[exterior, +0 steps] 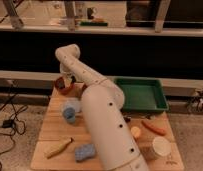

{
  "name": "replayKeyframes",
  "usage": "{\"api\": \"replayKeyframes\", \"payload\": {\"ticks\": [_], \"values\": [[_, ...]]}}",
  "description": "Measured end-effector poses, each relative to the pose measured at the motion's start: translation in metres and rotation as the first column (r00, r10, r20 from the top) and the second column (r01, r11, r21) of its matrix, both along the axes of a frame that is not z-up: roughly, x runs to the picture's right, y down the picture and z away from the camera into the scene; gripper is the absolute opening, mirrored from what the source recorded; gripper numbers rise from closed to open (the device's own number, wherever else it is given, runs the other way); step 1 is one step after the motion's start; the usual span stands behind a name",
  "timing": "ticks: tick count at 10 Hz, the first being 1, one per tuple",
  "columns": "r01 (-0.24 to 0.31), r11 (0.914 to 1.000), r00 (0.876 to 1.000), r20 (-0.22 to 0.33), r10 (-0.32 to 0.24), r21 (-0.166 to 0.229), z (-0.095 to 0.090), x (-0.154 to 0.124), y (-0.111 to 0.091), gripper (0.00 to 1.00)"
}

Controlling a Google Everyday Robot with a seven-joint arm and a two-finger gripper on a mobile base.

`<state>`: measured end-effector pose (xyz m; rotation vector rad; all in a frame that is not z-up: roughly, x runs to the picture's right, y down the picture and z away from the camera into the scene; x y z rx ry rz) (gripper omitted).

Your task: Wipe red bowl with eraser

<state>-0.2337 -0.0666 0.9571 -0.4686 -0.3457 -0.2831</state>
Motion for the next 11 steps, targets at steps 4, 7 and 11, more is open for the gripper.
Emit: {"api": "replayKeyframes", "payload": {"ticks": [4, 7, 11], "values": [[-0.002, 1.0, 1.0, -0.007, 0.002, 0.004, 0.02, -0.021, -0.006, 0.0], [0.01, 0.9995, 1.0, 0.017, -0.011, 0.03, 0.016, -0.044, -0.014, 0.0], [0.015, 0.9978, 1.0, 0.021, -0.016, 0.065, -0.009, -0.034, -0.02, 0.0]]}}
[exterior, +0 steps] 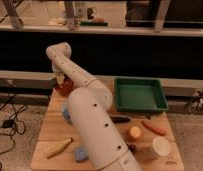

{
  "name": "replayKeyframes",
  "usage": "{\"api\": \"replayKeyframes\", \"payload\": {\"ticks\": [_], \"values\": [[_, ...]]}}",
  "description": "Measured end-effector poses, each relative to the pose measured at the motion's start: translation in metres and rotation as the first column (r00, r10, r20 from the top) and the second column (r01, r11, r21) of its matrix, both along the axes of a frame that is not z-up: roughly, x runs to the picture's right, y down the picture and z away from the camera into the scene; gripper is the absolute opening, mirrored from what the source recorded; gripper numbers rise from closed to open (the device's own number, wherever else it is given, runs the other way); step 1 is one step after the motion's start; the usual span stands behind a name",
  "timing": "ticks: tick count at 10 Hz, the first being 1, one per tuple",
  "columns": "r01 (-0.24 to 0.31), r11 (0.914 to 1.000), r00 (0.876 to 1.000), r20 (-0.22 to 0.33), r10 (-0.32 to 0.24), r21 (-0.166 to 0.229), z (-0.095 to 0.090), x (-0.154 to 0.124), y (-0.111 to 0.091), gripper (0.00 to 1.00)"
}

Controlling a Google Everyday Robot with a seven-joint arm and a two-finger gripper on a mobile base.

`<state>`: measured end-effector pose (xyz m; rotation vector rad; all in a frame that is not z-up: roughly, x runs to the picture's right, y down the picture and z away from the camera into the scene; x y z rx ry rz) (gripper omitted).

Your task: Wipe red bowl with eraser

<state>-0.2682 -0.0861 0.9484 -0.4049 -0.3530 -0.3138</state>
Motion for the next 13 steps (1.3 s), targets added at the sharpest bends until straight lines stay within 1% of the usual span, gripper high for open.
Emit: {"api": "replayKeyframes", "payload": {"ticks": [2, 3, 5, 6, 7, 8, 9, 10, 12, 13], "values": [[0.003, 1.0, 1.0, 0.003, -0.003, 0.009, -0.015, 0.007, 0.001, 0.0], [0.003, 0.9999, 1.0, 0.003, -0.003, 0.013, -0.025, 0.014, 0.006, 0.0], [0.002, 0.9999, 1.0, 0.005, -0.002, 0.013, -0.035, 0.023, 0.013, 0.0], [0.002, 1.0, 1.0, 0.014, -0.002, 0.009, -0.044, 0.021, 0.021, 0.0], [-0.003, 1.0, 1.0, 0.013, 0.003, 0.004, -0.05, 0.024, 0.029, 0.0], [-0.009, 1.0, 1.0, 0.001, 0.009, 0.002, -0.052, 0.033, 0.032, 0.0], [-0.01, 0.9999, 1.0, -0.009, 0.01, 0.006, -0.051, 0.037, 0.032, 0.0], [-0.014, 0.9999, 1.0, -0.023, 0.014, 0.0, -0.046, 0.041, 0.03, 0.0], [-0.009, 1.0, 0.999, -0.044, 0.009, -0.003, -0.032, 0.046, 0.017, 0.0], [-0.007, 1.0, 0.998, -0.057, 0.007, -0.006, -0.019, 0.046, 0.006, 0.0]]}}
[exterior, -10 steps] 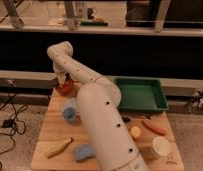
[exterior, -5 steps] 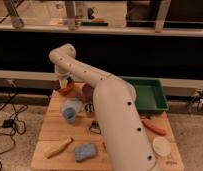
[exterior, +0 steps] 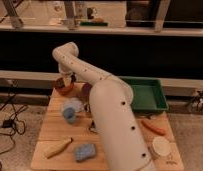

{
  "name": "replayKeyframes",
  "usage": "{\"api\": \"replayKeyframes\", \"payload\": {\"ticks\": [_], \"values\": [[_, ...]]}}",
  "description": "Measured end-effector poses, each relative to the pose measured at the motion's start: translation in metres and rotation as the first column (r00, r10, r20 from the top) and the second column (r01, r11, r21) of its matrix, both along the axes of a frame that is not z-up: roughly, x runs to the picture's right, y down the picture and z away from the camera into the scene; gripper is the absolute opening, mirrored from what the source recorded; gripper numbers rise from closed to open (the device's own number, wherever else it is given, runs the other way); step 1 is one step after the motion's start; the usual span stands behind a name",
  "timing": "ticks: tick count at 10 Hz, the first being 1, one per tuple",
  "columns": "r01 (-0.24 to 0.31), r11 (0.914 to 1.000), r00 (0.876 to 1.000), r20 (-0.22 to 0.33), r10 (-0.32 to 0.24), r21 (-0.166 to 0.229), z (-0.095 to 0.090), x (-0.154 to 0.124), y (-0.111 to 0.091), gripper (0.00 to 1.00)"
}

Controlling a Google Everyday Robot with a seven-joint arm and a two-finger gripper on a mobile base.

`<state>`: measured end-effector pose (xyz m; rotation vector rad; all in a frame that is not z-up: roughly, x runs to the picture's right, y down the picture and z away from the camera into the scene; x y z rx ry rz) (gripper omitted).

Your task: Wipe red bowl with eraser

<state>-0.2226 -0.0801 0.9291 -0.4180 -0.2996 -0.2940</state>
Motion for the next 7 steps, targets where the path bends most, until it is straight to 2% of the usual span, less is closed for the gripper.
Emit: {"api": "replayKeyframes", "payload": {"ticks": [2, 4, 6, 7], "values": [[0.002, 1.0, 1.0, -0.025, -0.002, -0.008, 0.017, 0.0, -0.006, 0.0], [0.001, 0.9998, 0.999, -0.039, -0.002, -0.02, 0.033, -0.001, -0.002, 0.0], [0.005, 0.9996, 1.0, -0.02, -0.005, -0.029, 0.04, -0.019, 0.006, 0.0], [0.011, 0.9995, 1.0, 0.018, -0.01, -0.03, 0.039, -0.041, 0.015, 0.0]]}}
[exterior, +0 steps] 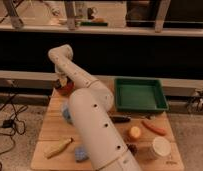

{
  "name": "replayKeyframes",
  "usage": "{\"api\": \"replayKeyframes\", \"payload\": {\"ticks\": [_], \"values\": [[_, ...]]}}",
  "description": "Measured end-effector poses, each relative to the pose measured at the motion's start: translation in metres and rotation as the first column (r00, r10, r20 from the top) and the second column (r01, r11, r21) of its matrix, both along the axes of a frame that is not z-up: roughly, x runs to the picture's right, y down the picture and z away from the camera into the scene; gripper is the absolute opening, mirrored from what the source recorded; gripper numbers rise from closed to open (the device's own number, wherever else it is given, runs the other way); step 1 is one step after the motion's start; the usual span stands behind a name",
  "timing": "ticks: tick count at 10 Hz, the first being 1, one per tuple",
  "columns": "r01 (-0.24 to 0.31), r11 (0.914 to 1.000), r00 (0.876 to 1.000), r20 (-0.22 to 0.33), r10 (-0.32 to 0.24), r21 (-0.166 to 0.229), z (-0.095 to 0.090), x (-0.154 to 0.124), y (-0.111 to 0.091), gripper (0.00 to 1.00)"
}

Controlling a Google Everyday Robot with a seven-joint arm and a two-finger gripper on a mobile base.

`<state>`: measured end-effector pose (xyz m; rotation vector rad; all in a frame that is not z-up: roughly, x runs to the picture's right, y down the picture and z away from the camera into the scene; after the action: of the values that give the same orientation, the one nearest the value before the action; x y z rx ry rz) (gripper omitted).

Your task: Wipe red bowl with eraser

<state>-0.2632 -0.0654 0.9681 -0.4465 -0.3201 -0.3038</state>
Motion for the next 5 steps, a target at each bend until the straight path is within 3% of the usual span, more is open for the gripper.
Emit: {"api": "replayKeyframes", "payload": {"ticks": [5], "values": [[-0.005, 0.9995, 1.0, 0.016, 0.005, 0.032, -0.031, 0.011, -0.003, 0.0]]}}
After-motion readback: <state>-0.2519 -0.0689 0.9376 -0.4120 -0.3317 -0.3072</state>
